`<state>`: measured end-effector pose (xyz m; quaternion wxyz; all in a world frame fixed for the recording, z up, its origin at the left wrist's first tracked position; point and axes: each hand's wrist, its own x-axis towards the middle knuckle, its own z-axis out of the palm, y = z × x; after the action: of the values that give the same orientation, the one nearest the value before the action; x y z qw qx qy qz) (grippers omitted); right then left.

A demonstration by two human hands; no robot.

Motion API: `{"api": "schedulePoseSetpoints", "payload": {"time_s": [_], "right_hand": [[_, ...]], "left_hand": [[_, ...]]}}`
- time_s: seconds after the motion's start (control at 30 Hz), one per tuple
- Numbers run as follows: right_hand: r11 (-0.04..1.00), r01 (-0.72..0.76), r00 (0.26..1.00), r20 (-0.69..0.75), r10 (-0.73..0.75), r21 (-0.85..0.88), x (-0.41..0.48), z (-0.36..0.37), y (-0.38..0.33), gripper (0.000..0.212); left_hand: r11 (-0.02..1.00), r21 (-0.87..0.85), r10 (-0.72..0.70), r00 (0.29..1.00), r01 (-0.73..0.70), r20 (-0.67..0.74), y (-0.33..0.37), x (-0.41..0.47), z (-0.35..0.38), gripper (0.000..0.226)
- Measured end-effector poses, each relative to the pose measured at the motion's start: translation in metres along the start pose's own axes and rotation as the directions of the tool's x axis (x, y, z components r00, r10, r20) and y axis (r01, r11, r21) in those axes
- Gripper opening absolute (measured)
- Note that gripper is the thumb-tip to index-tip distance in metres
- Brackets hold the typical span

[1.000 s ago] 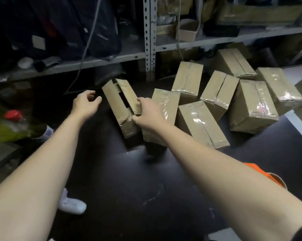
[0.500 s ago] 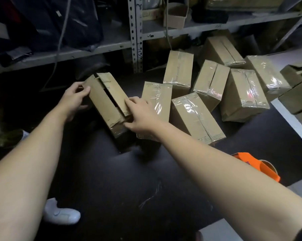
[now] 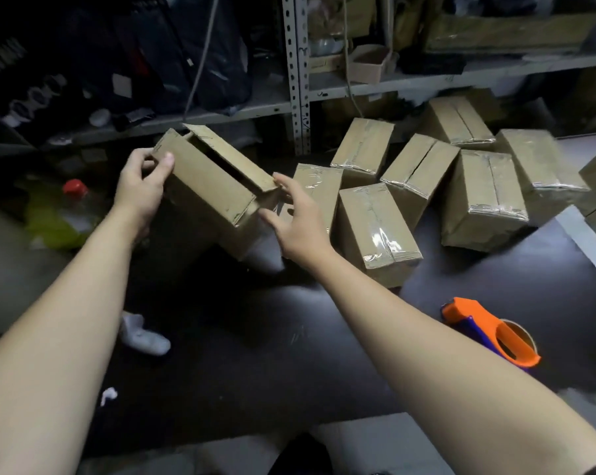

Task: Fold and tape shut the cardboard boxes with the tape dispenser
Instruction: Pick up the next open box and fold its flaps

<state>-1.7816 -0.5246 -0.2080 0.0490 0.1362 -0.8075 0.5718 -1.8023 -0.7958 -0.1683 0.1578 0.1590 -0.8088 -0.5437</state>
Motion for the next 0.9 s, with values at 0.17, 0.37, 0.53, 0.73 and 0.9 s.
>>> {"api": "schedulePoseSetpoints", "payload": {"time_s": [0.17,0.37,0.53,0.73,0.9], "right_hand": [[0.979,-0.075,0.995,0.079,0.061,0.187,-0.051,-0.036,-0.013,0.064],[0.961,-0.126,0.990,0.087,0.107,0.247,-0.100,-0.077,-0.013,0.045],[0.950,-0.214,0.975,0.116,0.192,0.227,-0.138,-0.111,0.005,0.040],[0.903,-0.342,0.939,0.127,0.319,0.260,-0.163,-0.136,0.021,0.044],[0.923,-0.360,0.930,0.132,0.343,0.139,-0.181,-0.132,0.031,0.070]], "left_hand": [[0.999,0.035,0.002,0.979,0.005,-0.203,0.018,-0.089,-0.003,0.024],[0.995,-0.019,-0.103,0.947,0.102,-0.305,0.019,-0.192,0.010,0.040],[0.981,0.000,-0.185,0.946,0.192,-0.266,0.009,-0.248,0.050,0.039],[0.979,-0.016,-0.206,0.972,0.205,-0.113,-0.008,-0.271,0.077,0.046],[0.992,0.020,-0.124,0.988,0.122,0.097,-0.021,-0.278,0.084,0.076]]}}
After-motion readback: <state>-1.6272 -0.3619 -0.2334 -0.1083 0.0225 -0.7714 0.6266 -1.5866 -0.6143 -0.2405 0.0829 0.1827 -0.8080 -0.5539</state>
